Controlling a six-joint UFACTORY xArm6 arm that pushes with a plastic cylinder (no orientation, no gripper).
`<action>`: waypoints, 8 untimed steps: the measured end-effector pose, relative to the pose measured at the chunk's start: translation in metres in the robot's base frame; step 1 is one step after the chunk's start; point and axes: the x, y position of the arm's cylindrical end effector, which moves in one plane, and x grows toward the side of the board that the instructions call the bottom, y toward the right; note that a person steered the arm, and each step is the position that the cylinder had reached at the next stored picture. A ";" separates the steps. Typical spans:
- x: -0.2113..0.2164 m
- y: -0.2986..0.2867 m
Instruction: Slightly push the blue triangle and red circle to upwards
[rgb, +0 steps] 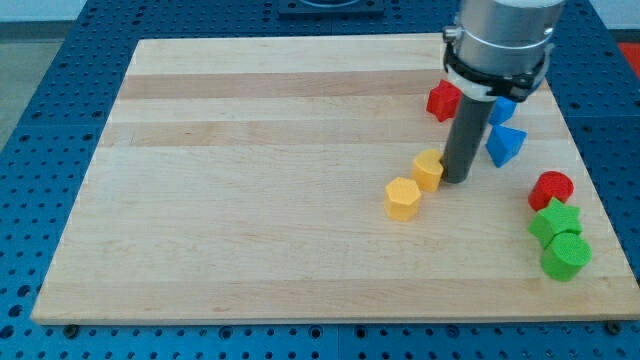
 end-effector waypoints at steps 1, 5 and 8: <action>0.000 -0.007; -0.027 -0.003; -0.018 0.098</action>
